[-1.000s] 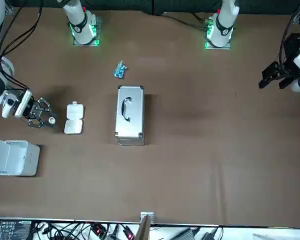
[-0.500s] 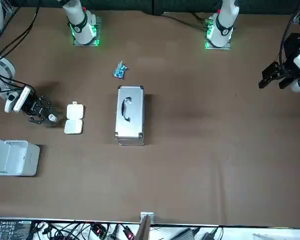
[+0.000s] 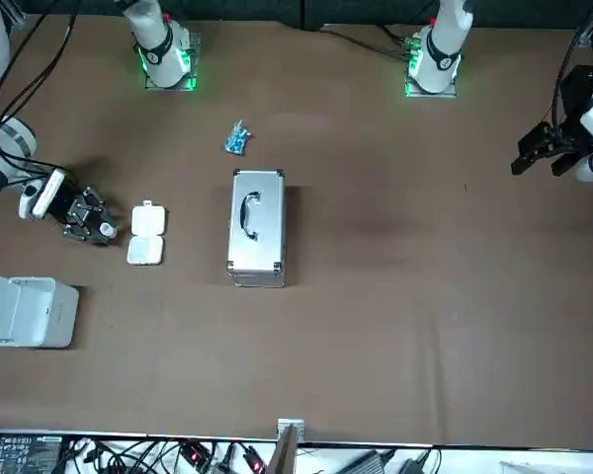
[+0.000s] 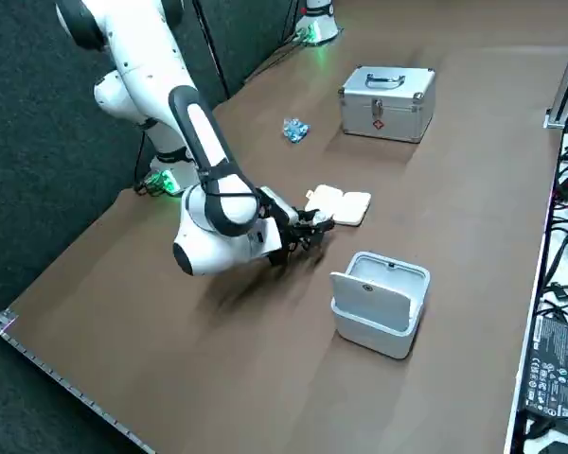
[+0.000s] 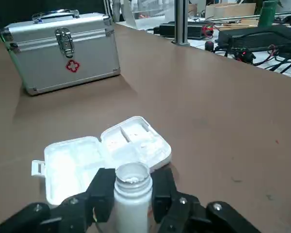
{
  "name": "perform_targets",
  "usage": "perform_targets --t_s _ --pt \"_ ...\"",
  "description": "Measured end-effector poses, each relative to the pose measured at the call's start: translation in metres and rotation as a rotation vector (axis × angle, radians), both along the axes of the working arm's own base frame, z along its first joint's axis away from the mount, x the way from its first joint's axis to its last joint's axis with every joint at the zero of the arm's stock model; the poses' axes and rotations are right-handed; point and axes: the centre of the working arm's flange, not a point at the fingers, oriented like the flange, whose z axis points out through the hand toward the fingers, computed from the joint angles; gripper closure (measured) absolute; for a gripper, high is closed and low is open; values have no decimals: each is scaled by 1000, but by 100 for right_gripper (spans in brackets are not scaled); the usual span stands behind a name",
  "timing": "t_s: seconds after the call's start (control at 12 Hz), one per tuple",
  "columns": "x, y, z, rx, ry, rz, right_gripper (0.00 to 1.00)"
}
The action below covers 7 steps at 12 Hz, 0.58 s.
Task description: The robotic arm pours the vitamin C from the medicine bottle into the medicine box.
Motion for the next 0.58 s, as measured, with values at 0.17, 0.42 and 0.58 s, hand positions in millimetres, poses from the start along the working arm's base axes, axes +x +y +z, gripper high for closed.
perform_targets --t_s 0.17,0.42,0.58 --pt "-1 2 -8 17 5 -14 57" --pt "-4 5 -19 34 9 -16 57" --pt "-3 5 -27 41 4 -16 57"
